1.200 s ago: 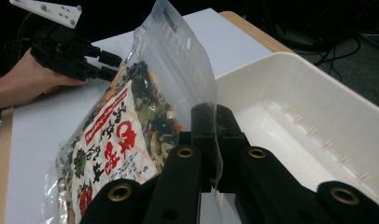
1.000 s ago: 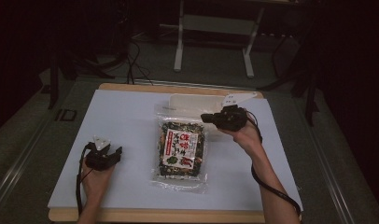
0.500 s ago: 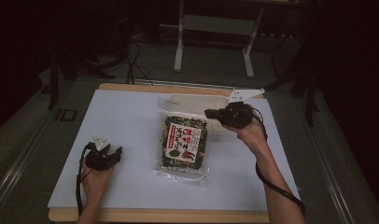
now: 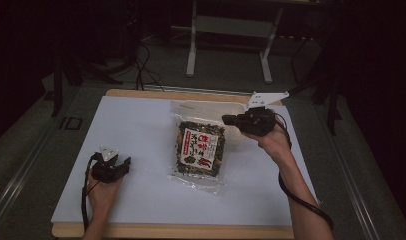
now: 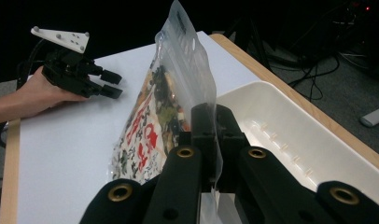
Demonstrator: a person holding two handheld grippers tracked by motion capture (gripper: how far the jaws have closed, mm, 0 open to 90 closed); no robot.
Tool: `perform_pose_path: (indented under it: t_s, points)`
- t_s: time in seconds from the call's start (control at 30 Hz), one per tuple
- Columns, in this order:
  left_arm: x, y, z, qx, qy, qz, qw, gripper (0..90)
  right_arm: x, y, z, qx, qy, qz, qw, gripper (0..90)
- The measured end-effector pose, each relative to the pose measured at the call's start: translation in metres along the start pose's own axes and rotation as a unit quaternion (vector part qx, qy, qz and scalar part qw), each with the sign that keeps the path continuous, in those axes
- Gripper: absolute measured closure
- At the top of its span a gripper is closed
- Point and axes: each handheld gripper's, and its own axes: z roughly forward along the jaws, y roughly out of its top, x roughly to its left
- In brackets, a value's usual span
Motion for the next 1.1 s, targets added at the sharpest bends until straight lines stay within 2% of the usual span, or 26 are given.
perform_pose_path:
  t_s: [0.7,1.1]
  points:
    - [0.0,0.0,0.0,0.002,0.0,0.001,1.0,49.5,0.004,0.016,-0.012,-0.005,-0.005,-0.015,0.9999,89.4]
    - [0.0,0.0,0.0,0.002,-0.001,-0.002,1.0,49.4,0.002,0.016,-0.015,-0.017,-0.007,-0.009,0.9998,89.5]
